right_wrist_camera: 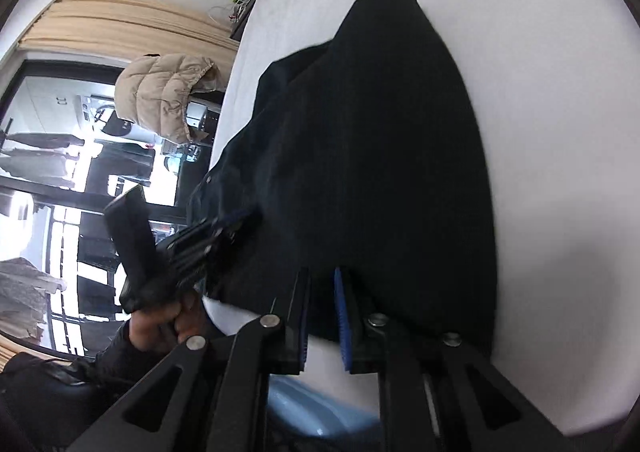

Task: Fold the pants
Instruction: 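Grasp the folded jeans edge with the left gripper while the right gripper grasps beside it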

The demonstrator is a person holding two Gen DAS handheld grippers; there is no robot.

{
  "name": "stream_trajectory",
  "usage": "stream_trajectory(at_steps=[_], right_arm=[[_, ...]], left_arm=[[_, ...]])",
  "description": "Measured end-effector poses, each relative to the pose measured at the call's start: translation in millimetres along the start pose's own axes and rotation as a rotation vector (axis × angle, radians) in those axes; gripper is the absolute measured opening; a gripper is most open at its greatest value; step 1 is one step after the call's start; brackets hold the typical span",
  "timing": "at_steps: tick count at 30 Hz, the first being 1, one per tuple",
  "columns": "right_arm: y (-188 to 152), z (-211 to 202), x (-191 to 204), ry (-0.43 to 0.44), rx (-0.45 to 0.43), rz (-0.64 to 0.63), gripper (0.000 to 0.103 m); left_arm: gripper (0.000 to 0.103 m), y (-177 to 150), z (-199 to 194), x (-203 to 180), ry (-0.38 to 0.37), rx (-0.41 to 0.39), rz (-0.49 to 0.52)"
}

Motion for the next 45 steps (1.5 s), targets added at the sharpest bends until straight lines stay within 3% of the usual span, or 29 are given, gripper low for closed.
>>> stream_trajectory(at_steps=[4,5,6,12,17,20,22,24,25,28,32,37,38,40,41,42,43,45], right_arm=[[-10,1,-10,0.023,-0.058,0.069,0.011],[-9,4,-14,0.029,-0.068,0.099,0.002],[-11,1,-22,0.022,-0.074,0.116,0.0],[-6,8,-19,0.023,-0.129,0.12,0.0],[-8,1,-21,0.006,-0.177,0.119,0.0],[-10,-4,-22,-0.055,-0.206,0.106,0.001],[-11,-8,-11,-0.117,-0.234,0.058,0.021],[-11,-13,11,-0.129,-0.27,-0.001,0.077],[-11,-14,21,-0.133,-0.288,-0.024,0.084],[-11,-12,50,-0.185,-0.292,-0.098,0.088],[-4,-13,82,-0.138,-0.287,-0.126,0.088],[15,-9,101,-0.069,-0.299,-0.131,0.088],[19,-2,98,-0.067,-0.287,-0.12,0.088],[21,11,92,-0.06,-0.26,-0.1,0.088],[21,23,86,-0.055,-0.228,-0.086,0.088],[17,39,74,-0.075,-0.172,-0.063,0.088],[13,53,60,-0.119,-0.121,-0.043,0.086],[10,54,62,-0.145,-0.153,-0.099,0.091]], left_arm=[[0.012,-1,0,1,0.001,-0.006,0.001],[0.012,-2,-1,1,-0.003,-0.009,-0.002],[0.012,-1,-3,2,-0.009,-0.011,-0.005],[0.012,-1,-8,9,-0.073,-0.034,-0.064],[0.012,-3,-11,11,-0.079,-0.041,-0.06],[0.012,-3,-14,12,-0.08,-0.043,-0.062],[0.012,-4,-16,13,-0.088,-0.045,-0.071],[0.012,-4,-18,15,-0.1,-0.05,-0.087],[0.012,-5,-19,17,-0.109,-0.054,-0.099],[0.012,-6,-21,21,-0.126,-0.067,-0.109],[0.013,-12,-33,32,-0.138,-0.074,-0.164],[0.014,-33,-88,67,-0.178,-0.192,-0.294],[0.018,-40,-98,75,-0.181,-0.213,-0.323],[0.039,-57,-122,97,-0.177,-0.265,-0.39],[0.067,-67,-135,109,-0.174,-0.298,-0.44],[0.082,-73,-144,116,-0.173,-0.326,-0.477],[0.084,-84,-159,128,-0.172,-0.374,-0.535],[0.086,-100,-180,148,-0.171,-0.421,-0.603]])
Point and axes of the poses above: each gripper's, at about its wrist camera, not at the fingertips, and z roughly the way its jaws point, x to its left, y to its top, the point moved 9 cm from there along z, roughly the way its jaws point, and after that the axes turned 5 degrees about -y, right-handed, at the moved point
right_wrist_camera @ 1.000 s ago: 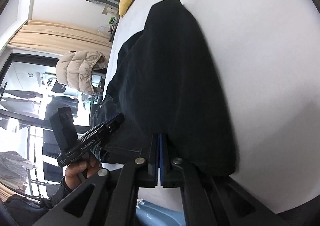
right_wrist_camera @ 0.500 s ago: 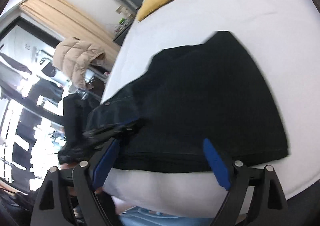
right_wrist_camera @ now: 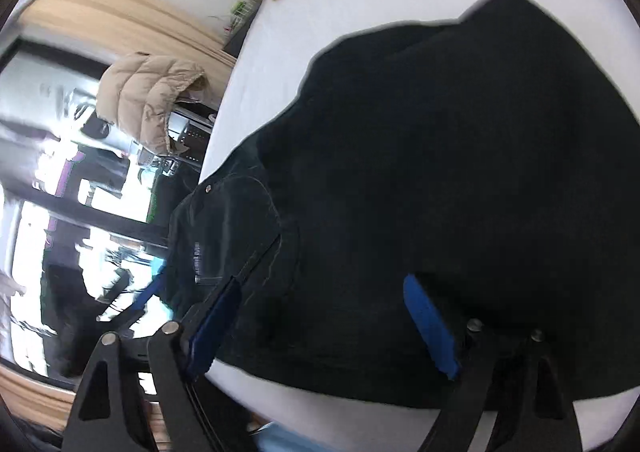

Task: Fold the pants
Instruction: 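Grasp the folded jeans edge with the left gripper while the right gripper grasps beside it, then lift the folded jeans with both grippers and fold them over onto themselves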

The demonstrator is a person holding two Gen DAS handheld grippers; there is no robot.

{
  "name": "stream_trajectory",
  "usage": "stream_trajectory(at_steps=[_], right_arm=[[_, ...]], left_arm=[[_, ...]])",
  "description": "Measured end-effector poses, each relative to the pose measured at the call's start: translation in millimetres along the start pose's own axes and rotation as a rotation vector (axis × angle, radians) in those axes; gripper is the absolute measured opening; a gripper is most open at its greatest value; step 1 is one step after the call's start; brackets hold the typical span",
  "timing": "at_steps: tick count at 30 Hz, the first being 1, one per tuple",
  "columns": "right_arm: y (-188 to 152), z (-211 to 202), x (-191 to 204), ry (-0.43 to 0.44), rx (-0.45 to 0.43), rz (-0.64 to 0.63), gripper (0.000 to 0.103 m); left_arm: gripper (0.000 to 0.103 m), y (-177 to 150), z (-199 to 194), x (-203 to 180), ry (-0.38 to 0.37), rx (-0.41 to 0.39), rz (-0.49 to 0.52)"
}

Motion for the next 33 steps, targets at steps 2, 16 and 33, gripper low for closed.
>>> stream_trajectory(at_steps=[2,16,33], right_arm=[[-1,-3,5,-0.012,0.003,-0.015,0.091],[44,-8,76,0.211,0.0,0.016,0.088],[57,52,56,0.161,0.175,0.143,0.051]], left_arm=[[0.086,3,-24,23,0.023,-0.045,-0.059],[0.087,-25,-36,126,-0.04,-0.052,-0.547],[0.076,5,27,127,-0.172,-0.083,-0.643]])
Point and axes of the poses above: each gripper's, at about its wrist camera, not at the fingertips, and z roughly the way its jaws point, x to its left, y to its top, the point moved 9 cm from there along z, roughly the way its jaws point, and after that the axes turned 5 degrees about -y, right-handed, at the moved point
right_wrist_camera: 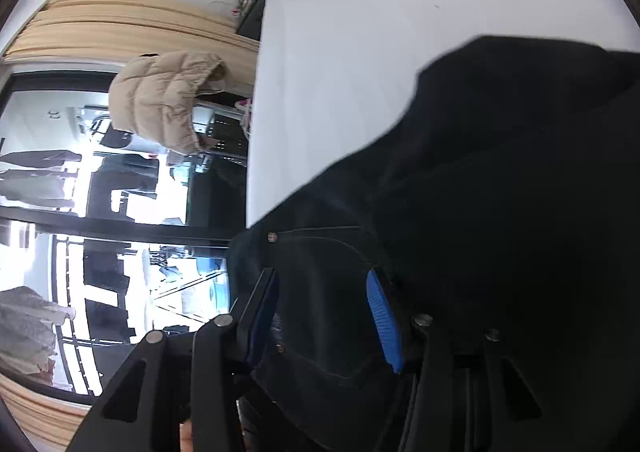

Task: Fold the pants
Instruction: 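Lift the folded jeans with both grippers and fold them over onto themselves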

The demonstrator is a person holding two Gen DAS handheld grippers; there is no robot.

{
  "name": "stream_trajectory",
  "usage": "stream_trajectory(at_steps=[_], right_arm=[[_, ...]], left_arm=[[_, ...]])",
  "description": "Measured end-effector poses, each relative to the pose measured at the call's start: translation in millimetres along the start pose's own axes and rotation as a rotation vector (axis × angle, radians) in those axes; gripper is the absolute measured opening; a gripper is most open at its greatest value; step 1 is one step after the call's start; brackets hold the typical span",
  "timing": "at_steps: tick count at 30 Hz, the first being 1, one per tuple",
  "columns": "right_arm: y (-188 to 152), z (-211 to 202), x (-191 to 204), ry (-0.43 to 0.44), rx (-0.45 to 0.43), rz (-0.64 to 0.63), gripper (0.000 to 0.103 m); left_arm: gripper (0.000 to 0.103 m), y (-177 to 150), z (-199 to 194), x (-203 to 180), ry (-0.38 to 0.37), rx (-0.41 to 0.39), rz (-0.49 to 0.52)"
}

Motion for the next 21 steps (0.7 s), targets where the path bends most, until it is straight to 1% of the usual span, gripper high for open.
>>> stream_trajectory(at_steps=[1,3,4,6,9,11,13,15,17,19,21], right_arm=[[0,1,-1,0.001,0.002,0.004,0.051],[-3,4,-4,-0.007,0.012,0.01,0.051],[-5,5,-7,-0.014,0.019,0.014,0.051],[-7,9,-11,-0.019,0.034,0.026,0.055],[-7,15,-14,-0.017,0.047,0.04,0.06],[-10,17,-16,-0.017,0.05,0.038,0.06],[-10,19,-16,-0.015,0.046,0.029,0.063],[-9,19,-14,-0.004,0.042,0.023,0.067],[-9,18,-13,0.001,0.041,0.02,0.068],[-9,16,-13,0.0,0.043,0.022,0.069],[-8,14,-10,-0.008,0.048,0.015,0.074]], left_arm=[[0.069,-1,5,-3,0.003,0.015,0.006],[0.036,-6,13,-5,0.01,0.036,0.013],[0.03,-8,18,-4,0.012,0.05,0.006],[0.026,-9,20,-4,0.009,0.058,0.003],[0.021,-7,21,-11,0.018,0.048,0.032],[0.019,-6,22,-18,0.022,0.043,0.066],[0.018,-8,22,-26,0.034,0.036,0.116],[0.016,-9,22,-39,0.052,0.03,0.188],[0.016,-13,24,-56,0.073,0.022,0.276],[0.016,-21,26,-79,0.093,0.017,0.39],[0.016,-33,30,-100,0.117,0.013,0.511]])
Point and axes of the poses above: each gripper's, at about its wrist camera, not at the fingertips, and z roughly the way its jaws point, x to its left, y to its top, the point moved 9 cm from there along z, roughly the way its jaws point, and after that the axes turned 5 degrees about -y, right-handed, at the moved point
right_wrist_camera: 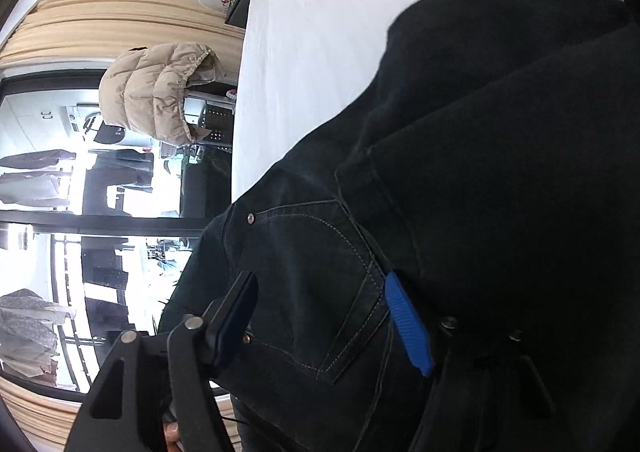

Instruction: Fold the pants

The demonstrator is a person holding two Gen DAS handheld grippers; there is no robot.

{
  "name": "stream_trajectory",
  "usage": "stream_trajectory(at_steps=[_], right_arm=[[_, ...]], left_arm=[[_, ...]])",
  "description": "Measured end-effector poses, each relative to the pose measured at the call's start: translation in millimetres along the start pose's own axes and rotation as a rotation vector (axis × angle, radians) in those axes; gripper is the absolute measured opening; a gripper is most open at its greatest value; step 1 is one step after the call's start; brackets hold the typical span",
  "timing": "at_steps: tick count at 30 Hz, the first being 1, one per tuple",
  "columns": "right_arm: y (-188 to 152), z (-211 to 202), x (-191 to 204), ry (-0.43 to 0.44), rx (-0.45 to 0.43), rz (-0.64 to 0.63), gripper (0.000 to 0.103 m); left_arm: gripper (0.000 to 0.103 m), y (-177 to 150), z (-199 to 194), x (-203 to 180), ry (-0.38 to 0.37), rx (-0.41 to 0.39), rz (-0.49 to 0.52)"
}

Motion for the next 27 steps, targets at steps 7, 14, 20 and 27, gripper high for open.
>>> stream_trajectory(at_steps=[7,14,20,27], right_arm=[[17,-23,22,0.039,-0.005,-0.056,0.081],[37,-45,45,0.09,0.018,-0.142,0.09],[29,-51,45,0.043,0.07,-0.223,0.09],[23,-34,55,-0.057,0.11,-0.314,0.089]], left_arm=[[0.016,-34,63,-119,0.082,0.065,0.505],[0.016,-102,132,-170,0.176,0.171,0.884],[0.015,-113,159,-181,0.229,0.186,0.974],[0.015,-139,148,-177,0.256,0.183,1.047]])
Point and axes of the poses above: each gripper's, at about its wrist camera, not at the fingertips, and z roughly the way its jaws point, x to its left, y to its top, the point moved 9 cm from there along z, roughly the way its jaws point, and after that the axes turned 5 degrees about -y, right-handed, at the moved point
